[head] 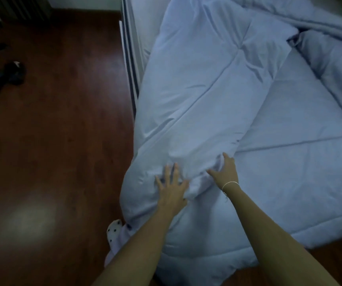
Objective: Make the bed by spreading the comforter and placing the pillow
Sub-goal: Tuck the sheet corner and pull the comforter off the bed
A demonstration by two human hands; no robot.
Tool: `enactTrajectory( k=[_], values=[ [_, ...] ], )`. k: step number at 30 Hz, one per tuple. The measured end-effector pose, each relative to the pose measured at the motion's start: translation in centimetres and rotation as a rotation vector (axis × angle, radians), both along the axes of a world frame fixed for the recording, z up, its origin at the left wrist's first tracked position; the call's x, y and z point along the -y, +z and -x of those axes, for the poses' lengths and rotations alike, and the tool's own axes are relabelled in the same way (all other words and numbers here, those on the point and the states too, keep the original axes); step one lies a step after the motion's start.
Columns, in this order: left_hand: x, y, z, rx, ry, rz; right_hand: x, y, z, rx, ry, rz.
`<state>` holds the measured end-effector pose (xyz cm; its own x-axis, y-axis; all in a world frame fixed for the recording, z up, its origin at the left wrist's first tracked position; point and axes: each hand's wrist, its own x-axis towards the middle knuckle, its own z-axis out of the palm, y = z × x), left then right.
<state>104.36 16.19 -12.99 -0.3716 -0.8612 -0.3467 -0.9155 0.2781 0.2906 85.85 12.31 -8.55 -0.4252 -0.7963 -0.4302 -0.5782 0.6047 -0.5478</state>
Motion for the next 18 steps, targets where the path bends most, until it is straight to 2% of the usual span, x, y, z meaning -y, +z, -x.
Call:
enactTrajectory(
  k=[3, 5, 8, 11, 15, 18],
  values=[
    [2.9, -2.9, -3.1, -0.139, -0.102, -0.003, 2.8, -1.3, -1.4, 0.005, -0.054, -0.035],
    [5.5, -3.3, -6.7, -0.289, -0.054, -0.016, 4.4, -1.8, -3.4, 0.0, -0.109, -0.067],
    [9.2, -1.6, -13.8, -0.302, 0.035, 0.089, 7.3, -1.6, -8.2, -0.08, -0.1, -0.075],
    [12.4, 0.3, -21.9, -0.197, 0.105, 0.2, 11.3, 0.1, -14.7, -0.143, 0.041, -0.014],
    [16.4, 2.2, -31.8, -0.014, 0.217, 0.255, 16.1, 1.9, -21.9, -0.008, 0.083, 0.045],
    [18.6, 3.4, -36.9, 0.079, 0.245, 0.297, 18.0, 2.6, -24.7, 0.087, 0.144, 0.007]
  ],
)
